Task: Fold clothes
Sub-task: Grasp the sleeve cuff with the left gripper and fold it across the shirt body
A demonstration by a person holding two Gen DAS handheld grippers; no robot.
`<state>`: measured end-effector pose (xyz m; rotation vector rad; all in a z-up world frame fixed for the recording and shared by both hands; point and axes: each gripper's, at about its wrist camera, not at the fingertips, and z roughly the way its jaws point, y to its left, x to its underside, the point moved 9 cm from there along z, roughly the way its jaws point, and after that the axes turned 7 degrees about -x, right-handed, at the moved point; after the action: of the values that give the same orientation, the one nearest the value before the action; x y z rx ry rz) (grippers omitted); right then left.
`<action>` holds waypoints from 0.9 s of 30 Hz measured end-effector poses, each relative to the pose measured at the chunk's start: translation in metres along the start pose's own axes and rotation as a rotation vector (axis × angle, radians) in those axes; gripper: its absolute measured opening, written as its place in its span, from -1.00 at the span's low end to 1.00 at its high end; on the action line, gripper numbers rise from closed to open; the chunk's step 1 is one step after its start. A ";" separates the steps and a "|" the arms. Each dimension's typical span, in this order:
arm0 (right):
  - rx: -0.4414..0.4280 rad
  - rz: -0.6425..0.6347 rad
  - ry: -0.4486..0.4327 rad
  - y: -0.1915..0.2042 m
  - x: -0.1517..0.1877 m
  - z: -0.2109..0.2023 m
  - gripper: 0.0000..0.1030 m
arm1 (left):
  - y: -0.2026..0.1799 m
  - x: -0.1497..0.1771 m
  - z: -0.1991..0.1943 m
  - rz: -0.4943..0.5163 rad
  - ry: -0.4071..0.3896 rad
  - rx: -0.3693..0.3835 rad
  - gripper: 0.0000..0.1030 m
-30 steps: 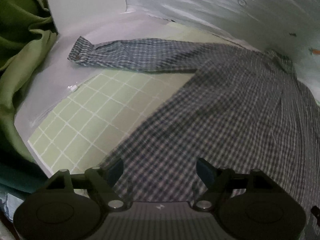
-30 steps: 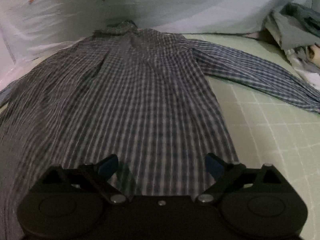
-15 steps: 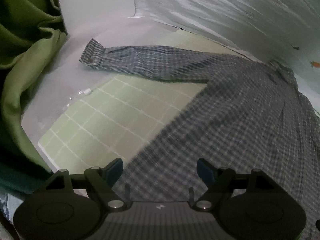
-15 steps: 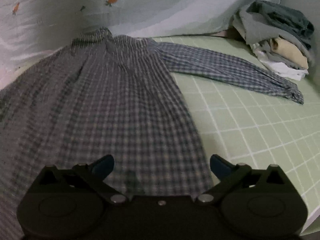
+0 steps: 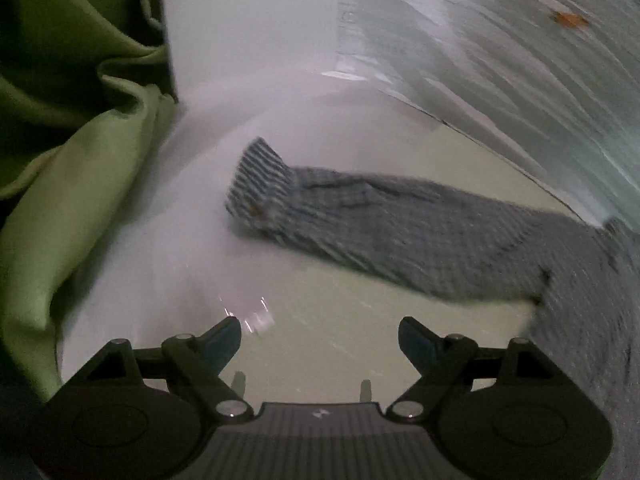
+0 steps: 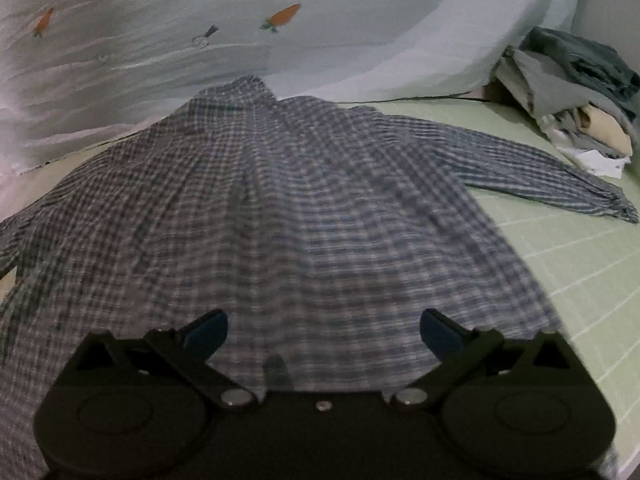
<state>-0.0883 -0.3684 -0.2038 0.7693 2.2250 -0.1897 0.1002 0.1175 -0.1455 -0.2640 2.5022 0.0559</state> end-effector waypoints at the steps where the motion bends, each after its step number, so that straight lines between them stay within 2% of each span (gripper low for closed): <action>1: 0.013 0.013 0.001 0.004 0.000 0.001 1.00 | 0.004 -0.010 0.008 -0.006 0.000 -0.001 0.68; 7: 0.080 0.093 0.040 0.019 0.003 0.012 1.00 | 0.020 -0.062 0.056 -0.010 -0.010 -0.039 0.68; 12: 0.134 0.085 0.075 0.029 0.004 0.017 1.00 | 0.026 -0.082 0.092 -0.002 0.005 -0.033 0.58; 14: 0.151 0.083 0.088 0.031 0.004 0.018 1.00 | 0.025 -0.084 0.102 0.009 0.012 -0.015 0.31; 15: 0.157 0.082 0.094 0.032 0.004 0.019 1.00 | 0.023 -0.085 0.105 0.017 0.013 -0.008 0.23; 18: 0.168 0.066 0.112 0.035 0.004 0.022 1.00 | 0.019 -0.082 0.113 0.049 0.012 0.002 -0.19; 20: 0.171 0.060 0.118 0.036 0.004 0.023 1.00 | 0.017 -0.080 0.117 0.060 0.015 0.009 -0.78; 22: 0.169 0.055 0.117 0.037 0.005 0.022 1.00 | 0.016 -0.080 0.114 0.054 0.009 0.034 -0.90; 27: 0.158 0.063 0.100 0.036 0.007 0.016 1.00 | -0.001 -0.082 0.092 0.056 -0.030 0.104 -0.93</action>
<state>-0.0608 -0.3420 -0.2161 0.9513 2.2961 -0.3049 0.2183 0.1404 -0.1715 -0.1494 2.4730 -0.0476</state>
